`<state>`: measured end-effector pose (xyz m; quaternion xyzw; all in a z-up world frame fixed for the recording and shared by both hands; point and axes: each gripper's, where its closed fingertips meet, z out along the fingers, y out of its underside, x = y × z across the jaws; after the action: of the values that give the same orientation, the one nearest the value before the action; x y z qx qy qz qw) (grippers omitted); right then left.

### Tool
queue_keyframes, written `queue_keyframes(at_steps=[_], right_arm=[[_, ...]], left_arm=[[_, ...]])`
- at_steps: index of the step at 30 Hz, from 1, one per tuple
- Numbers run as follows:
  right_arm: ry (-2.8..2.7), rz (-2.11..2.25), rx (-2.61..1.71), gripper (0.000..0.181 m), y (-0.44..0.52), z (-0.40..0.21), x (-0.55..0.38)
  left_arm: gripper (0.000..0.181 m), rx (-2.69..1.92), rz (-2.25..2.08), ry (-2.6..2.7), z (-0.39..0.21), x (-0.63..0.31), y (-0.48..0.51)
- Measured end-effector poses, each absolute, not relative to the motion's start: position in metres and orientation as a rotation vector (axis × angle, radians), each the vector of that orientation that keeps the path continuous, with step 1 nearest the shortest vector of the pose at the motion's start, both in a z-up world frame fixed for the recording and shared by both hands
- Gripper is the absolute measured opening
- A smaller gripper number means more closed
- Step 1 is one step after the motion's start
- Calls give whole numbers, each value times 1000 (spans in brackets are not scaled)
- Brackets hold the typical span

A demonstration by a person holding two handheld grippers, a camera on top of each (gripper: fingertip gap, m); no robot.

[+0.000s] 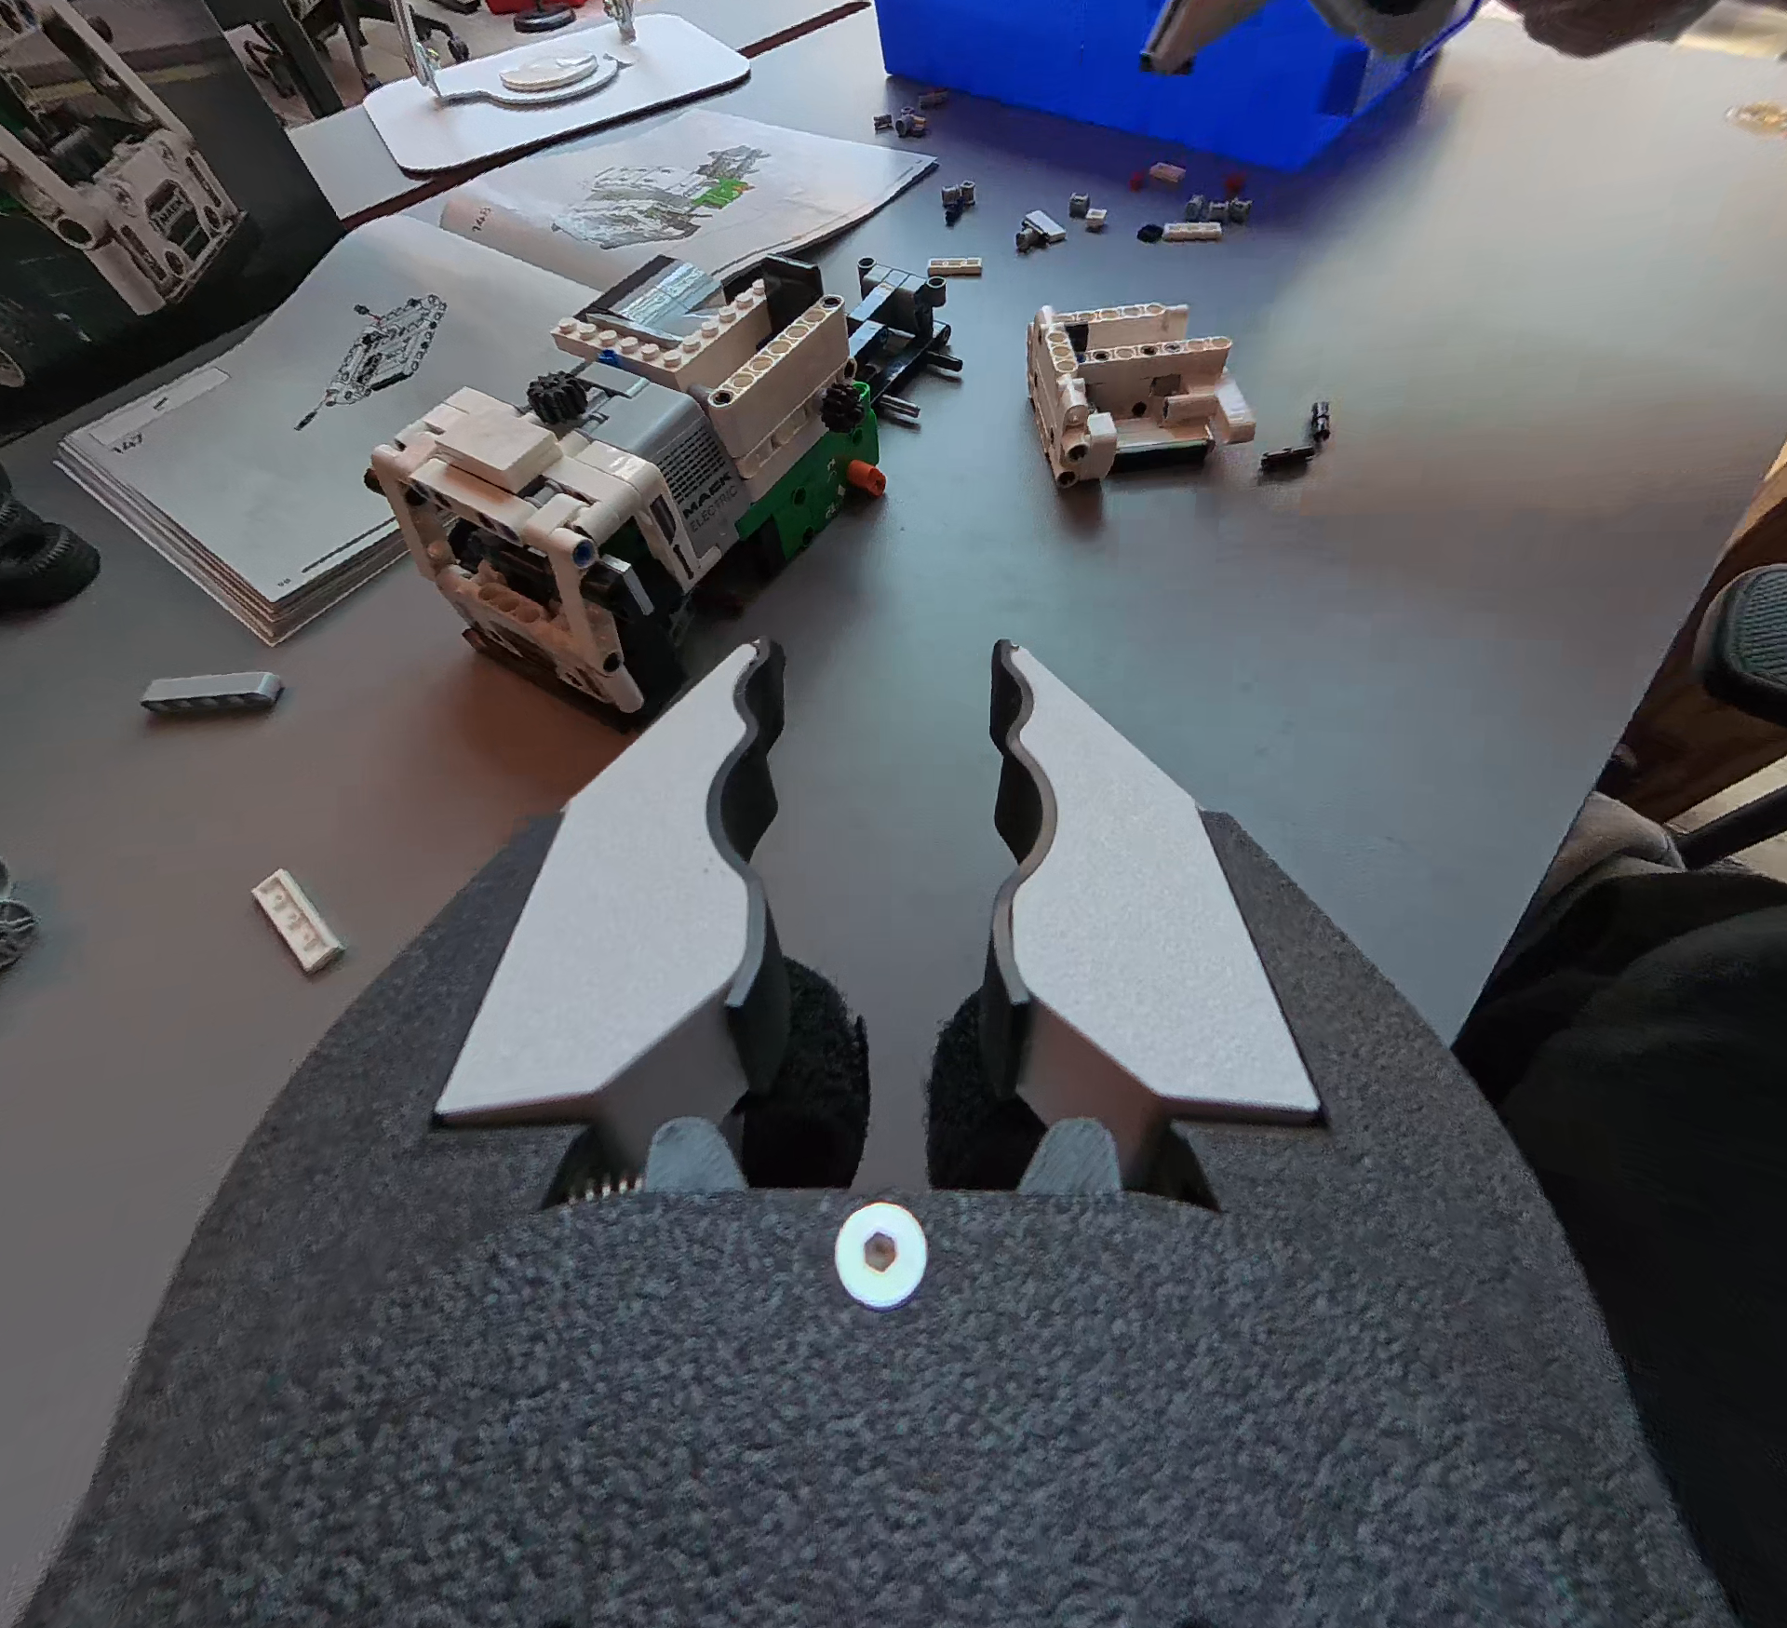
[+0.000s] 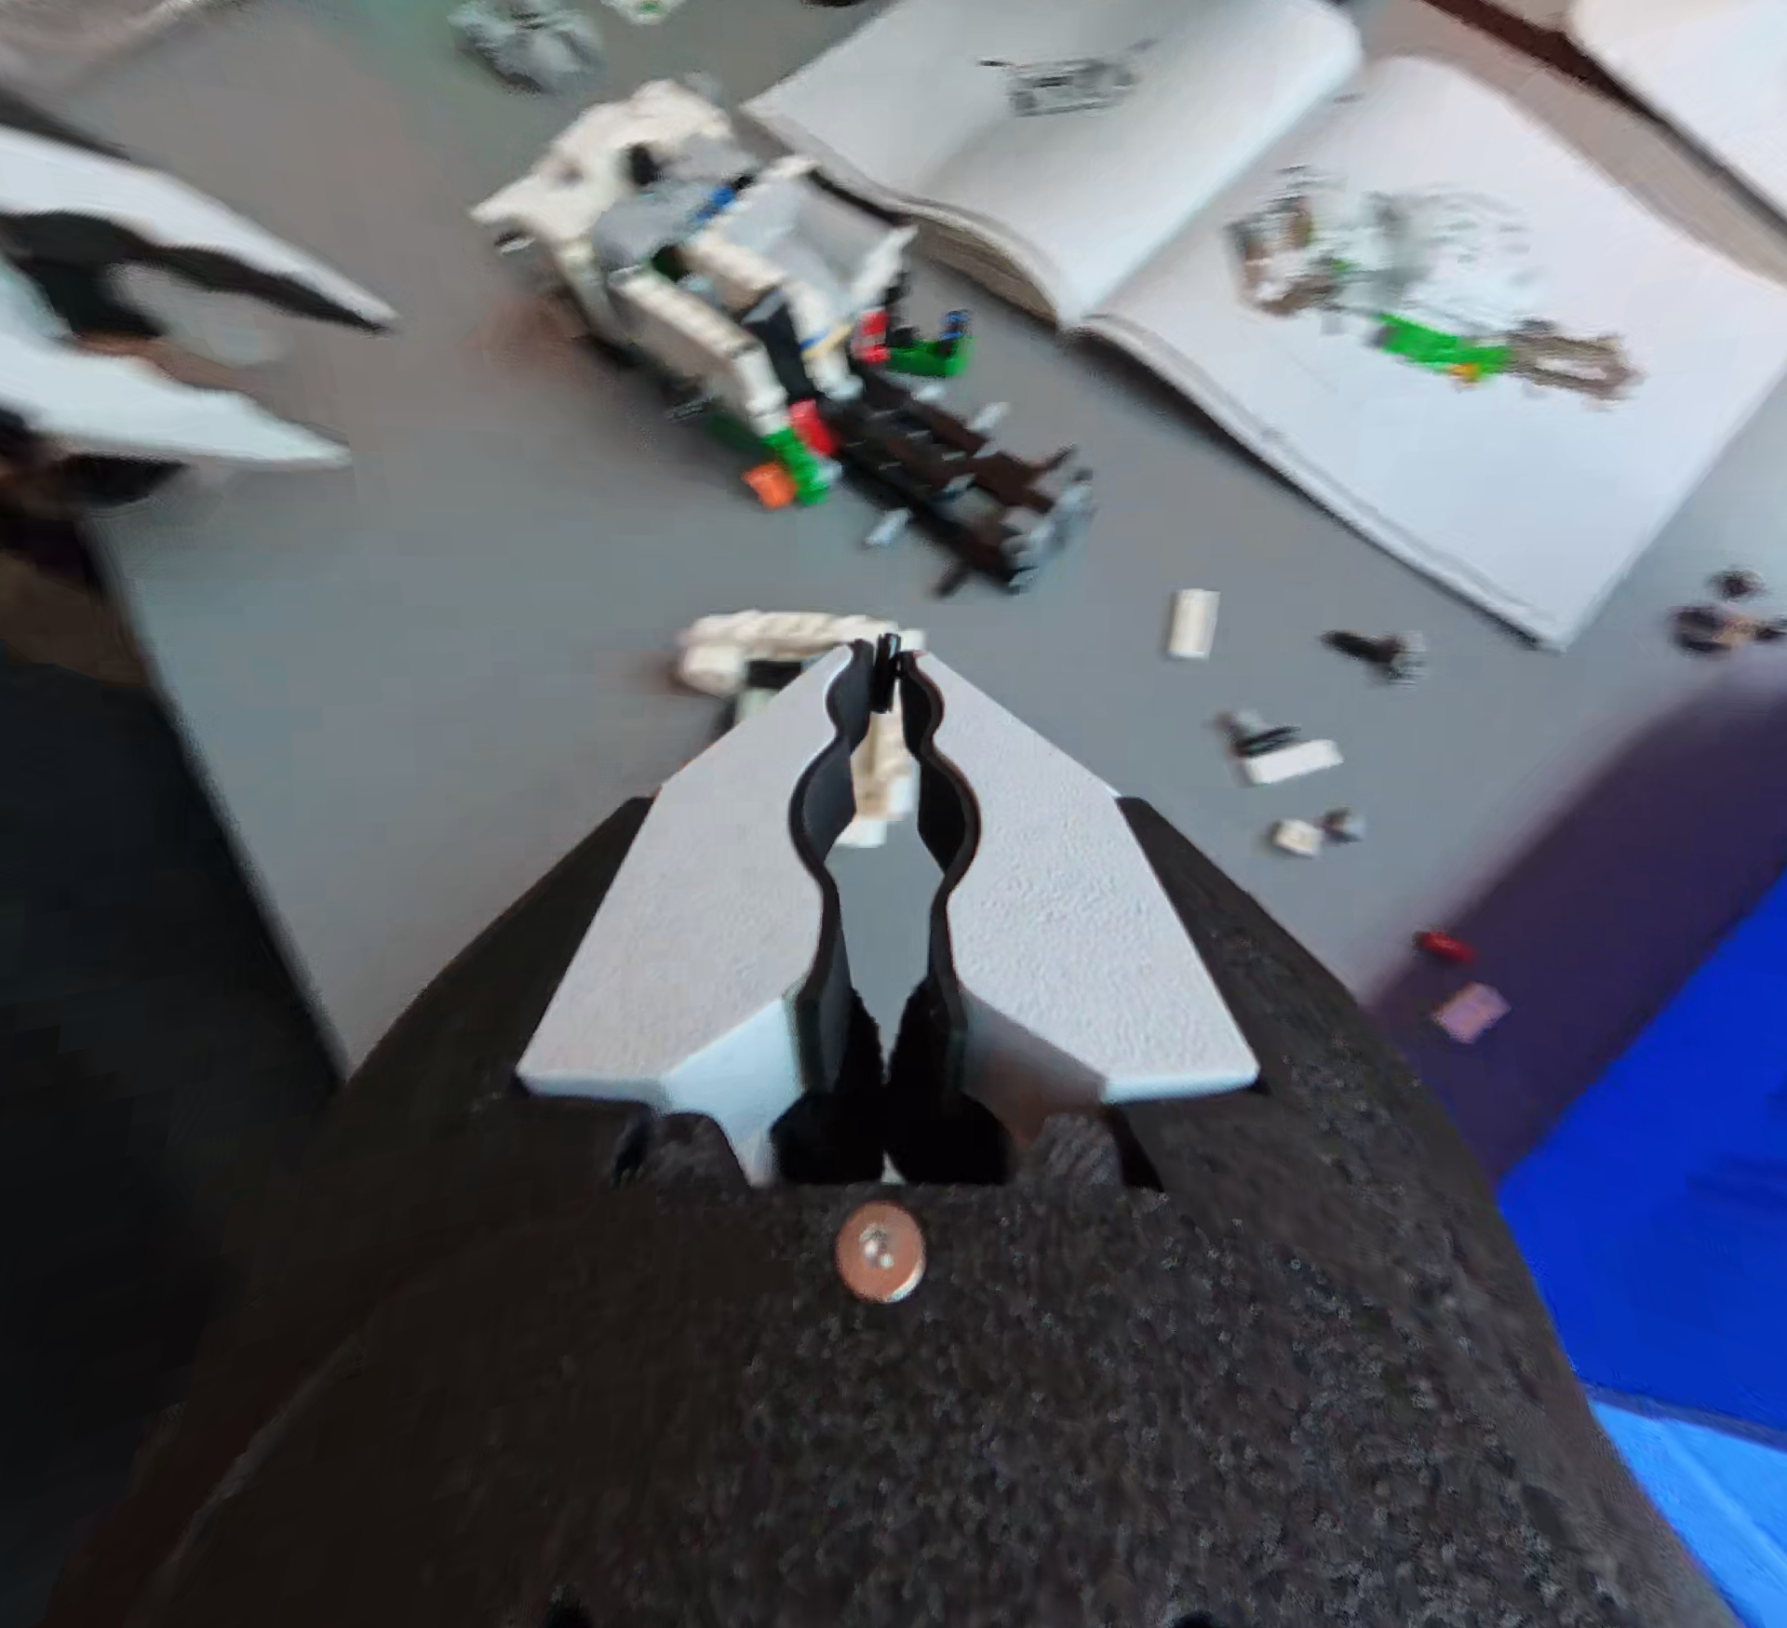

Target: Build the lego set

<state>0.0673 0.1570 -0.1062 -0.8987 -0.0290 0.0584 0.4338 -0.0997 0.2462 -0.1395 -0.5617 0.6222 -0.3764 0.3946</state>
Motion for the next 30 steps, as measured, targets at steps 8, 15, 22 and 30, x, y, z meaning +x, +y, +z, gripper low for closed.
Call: queue_keyframes(at_steps=[8,15,22,30], right_arm=[[-127,227,-2370,4,134,-172,-29],[-143,135,-2384,4,134,-181,-19],[-77,91,-2401,5,136,-193,-15],[7,29,-2380,11,137,-192,-11]], left_arm=[[39,-1375,-952,1655,-143,-88,234],[25,-1262,-785,1665,-145,-97,239],[26,-1359,-777,1719,-162,-115,239],[26,-1426,-949,1880,-173,-121,205]])
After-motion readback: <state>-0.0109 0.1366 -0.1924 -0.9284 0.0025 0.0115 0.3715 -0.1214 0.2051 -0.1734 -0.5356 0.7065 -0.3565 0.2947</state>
